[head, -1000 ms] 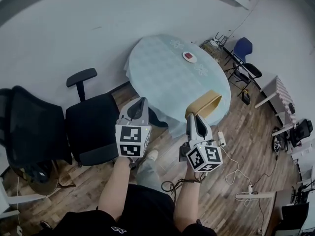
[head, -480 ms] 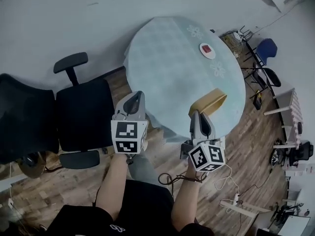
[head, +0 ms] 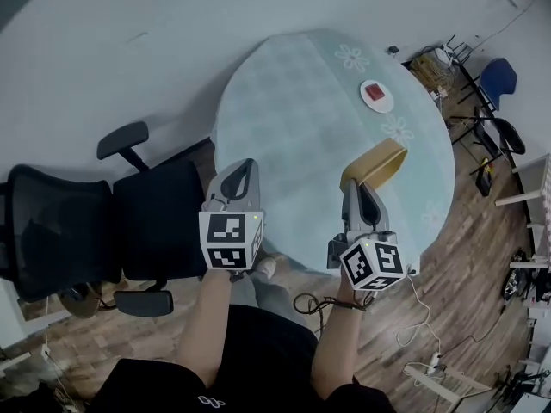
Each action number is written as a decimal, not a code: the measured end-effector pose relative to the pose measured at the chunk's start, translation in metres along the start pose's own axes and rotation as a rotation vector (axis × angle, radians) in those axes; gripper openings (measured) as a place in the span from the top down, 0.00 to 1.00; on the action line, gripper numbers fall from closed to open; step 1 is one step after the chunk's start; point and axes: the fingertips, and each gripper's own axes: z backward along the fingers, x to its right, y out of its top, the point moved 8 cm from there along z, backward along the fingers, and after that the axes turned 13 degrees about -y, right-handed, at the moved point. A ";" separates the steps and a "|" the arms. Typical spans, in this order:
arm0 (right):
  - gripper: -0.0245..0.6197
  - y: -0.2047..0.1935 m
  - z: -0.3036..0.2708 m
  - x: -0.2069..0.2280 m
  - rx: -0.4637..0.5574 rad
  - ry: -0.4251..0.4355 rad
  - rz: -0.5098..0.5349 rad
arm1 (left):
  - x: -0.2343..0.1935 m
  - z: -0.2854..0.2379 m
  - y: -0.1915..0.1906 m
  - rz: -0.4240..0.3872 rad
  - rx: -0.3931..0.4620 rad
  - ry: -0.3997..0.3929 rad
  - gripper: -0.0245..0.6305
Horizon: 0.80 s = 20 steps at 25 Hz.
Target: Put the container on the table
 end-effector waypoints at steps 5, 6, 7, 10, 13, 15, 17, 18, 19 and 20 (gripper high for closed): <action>0.91 -0.004 -0.039 -0.019 -0.075 0.029 0.223 | -0.015 -0.024 -0.001 -0.007 -0.065 0.007 0.96; 0.91 -0.007 -0.047 -0.026 -0.090 0.047 0.275 | -0.020 -0.031 -0.005 -0.002 -0.079 0.007 0.96; 0.91 -0.012 -0.056 -0.031 -0.114 0.066 0.320 | -0.025 -0.039 -0.010 0.002 -0.094 0.005 0.96; 0.91 -0.041 -0.082 -0.039 -0.268 0.127 0.431 | -0.033 -0.059 -0.025 0.022 -0.140 -0.014 0.96; 0.91 -0.078 -0.101 -0.048 -0.453 0.192 0.524 | -0.047 -0.073 -0.035 0.050 -0.170 -0.024 0.96; 0.91 -0.104 -0.112 -0.057 -0.548 0.228 0.591 | -0.066 -0.079 -0.045 0.076 -0.192 -0.006 0.96; 0.90 -0.129 -0.120 -0.067 -0.624 0.267 0.653 | -0.086 -0.082 -0.057 0.115 -0.218 0.025 0.96; 0.90 -0.140 -0.123 -0.071 -0.658 0.285 0.677 | -0.094 -0.083 -0.062 0.133 -0.228 0.036 0.96; 0.90 -0.151 -0.125 -0.073 -0.689 0.300 0.694 | -0.100 -0.083 -0.067 0.147 -0.236 0.042 0.96; 0.90 -0.162 -0.128 -0.075 -0.714 0.311 0.706 | -0.103 -0.084 -0.071 0.155 -0.242 0.043 0.96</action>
